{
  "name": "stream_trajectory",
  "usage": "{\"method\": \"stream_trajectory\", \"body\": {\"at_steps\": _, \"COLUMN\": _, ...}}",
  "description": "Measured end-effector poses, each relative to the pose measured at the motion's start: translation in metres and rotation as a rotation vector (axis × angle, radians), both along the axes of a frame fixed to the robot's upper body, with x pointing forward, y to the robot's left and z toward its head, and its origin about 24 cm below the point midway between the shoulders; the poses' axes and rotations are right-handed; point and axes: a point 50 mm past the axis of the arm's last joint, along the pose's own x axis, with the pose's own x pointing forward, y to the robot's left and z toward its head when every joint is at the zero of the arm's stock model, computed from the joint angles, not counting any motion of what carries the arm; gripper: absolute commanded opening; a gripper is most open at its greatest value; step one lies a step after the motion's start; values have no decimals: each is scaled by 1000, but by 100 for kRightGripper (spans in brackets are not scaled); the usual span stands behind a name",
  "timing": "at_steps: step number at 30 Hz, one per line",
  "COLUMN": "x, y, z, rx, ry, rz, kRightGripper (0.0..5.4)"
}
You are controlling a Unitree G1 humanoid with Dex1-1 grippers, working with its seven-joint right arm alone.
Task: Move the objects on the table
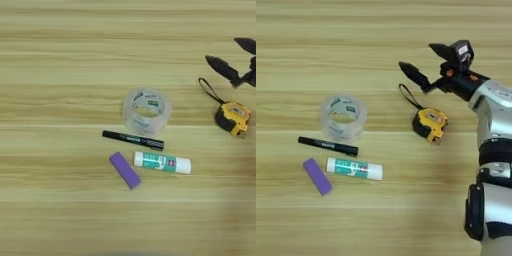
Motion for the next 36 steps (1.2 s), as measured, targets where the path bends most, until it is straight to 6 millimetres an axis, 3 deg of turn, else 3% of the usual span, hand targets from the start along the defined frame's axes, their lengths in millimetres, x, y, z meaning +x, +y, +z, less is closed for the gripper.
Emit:
{"method": "stream_trajectory", "body": {"at_steps": 15, "x": -6, "y": -26, "z": -28, "rx": -158, "ry": 107, "rz": -150, "kRightGripper": 537}}
{"method": "stream_trajectory", "body": {"at_steps": 28, "x": -13, "y": -54, "z": -38, "rx": -250, "ry": 203, "rz": -411, "kRightGripper": 537}}
{"method": "stream_trajectory", "body": {"at_steps": 36, "x": -15, "y": -59, "z": -46, "rx": -311, "ry": 238, "rz": -503, "kRightGripper": 537}}
